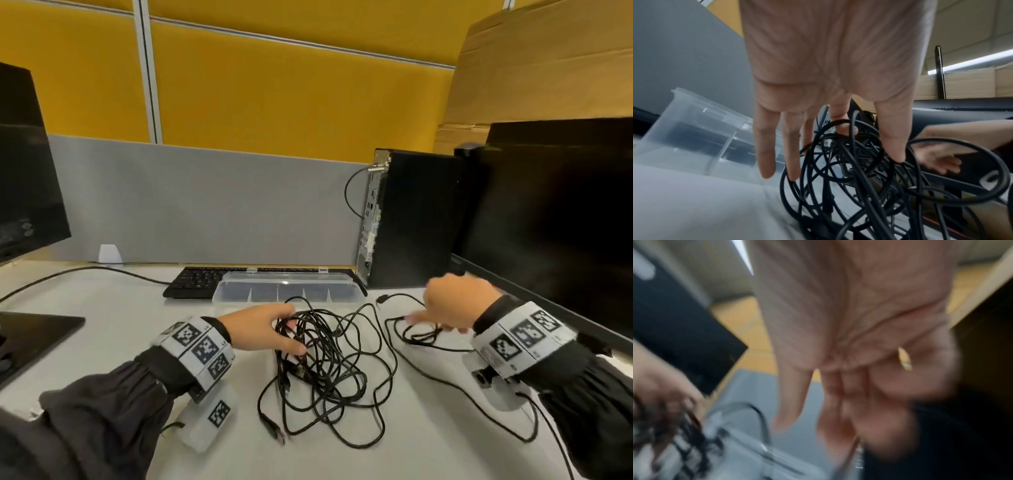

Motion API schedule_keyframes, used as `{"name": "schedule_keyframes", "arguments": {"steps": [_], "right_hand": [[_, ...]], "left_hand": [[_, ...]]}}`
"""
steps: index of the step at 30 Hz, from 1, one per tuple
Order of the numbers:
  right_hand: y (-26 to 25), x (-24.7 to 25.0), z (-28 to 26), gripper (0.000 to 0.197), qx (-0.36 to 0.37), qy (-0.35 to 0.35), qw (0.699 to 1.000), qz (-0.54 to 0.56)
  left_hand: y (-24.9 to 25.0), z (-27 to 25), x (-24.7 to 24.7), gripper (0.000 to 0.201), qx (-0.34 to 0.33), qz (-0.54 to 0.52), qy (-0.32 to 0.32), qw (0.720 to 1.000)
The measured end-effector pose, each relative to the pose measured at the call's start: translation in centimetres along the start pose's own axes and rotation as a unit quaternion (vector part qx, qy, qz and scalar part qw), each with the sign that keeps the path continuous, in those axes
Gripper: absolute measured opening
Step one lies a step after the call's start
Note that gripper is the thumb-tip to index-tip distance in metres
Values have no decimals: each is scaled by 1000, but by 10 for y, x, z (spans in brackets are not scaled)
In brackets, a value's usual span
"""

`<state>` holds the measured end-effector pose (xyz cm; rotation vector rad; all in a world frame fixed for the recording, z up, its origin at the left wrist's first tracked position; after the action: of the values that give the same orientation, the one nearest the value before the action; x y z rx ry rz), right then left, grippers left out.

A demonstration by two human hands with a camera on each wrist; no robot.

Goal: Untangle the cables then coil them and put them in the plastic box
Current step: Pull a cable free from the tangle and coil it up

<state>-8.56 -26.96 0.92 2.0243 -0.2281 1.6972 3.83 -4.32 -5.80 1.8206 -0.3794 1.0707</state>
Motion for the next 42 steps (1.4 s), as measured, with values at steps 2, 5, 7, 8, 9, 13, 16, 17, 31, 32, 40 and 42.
{"name": "schedule_keyframes", "arguments": {"steps": [2, 5, 7, 8, 9, 13, 16, 17, 31, 32, 40, 42], "right_hand": [[-20, 15, -6, 37, 75, 76, 983, 147], [-58, 14, 0, 43, 195, 37, 945, 261], [-83, -1, 9, 50, 244, -34, 940, 236], [-93, -7, 13, 42, 263, -51, 935, 234], [-101, -13, 16, 32, 274, -58, 926, 252], [-106, -12, 23, 33, 277, 8, 873, 401], [-90, -3, 26, 35, 235, 146, 803, 527], [-83, -4, 27, 33, 210, 183, 769, 575], [-26, -33, 30, 25, 79, 256, 585, 765], [-31, -32, 30, 25, 89, 227, 593, 768], [-74, 5, -5, 23, 236, 45, 476, 846], [-86, 20, -15, 22, 275, 28, 453, 847]], "left_hand": [[-1, -3, 1, 42, -1, -20, 15, 1000], [-6, -9, 3, 36, 7, -52, 30, 998], [-11, -17, 7, 28, 10, -72, 41, 996], [-14, -21, 9, 25, 11, -89, 47, 995], [-19, -25, 12, 22, 10, -107, 58, 993], [-45, -41, 24, 7, 16, -193, 139, 971], [-64, -50, 34, 14, 26, -242, 183, 953], [-69, -52, 37, 16, 30, -241, 197, 950], [-103, -81, 58, 23, 155, -212, 278, 924], [-97, -85, 59, 31, 157, -214, 249, 931], [10, -94, 59, 52, 60, 109, 302, 945], [30, -72, 37, 74, 41, 192, 227, 954]]}}
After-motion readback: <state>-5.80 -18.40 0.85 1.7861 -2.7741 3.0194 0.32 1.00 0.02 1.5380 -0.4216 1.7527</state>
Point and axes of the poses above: each hand's wrist, its own z-axis towards the middle knuckle, its own x-axis out of the back of the hand, y = z × x, the point moved 6 cm from there along z, towards the middle knuckle, and after that the axes turned 6 degrees about -y, right-handed, at the moved point
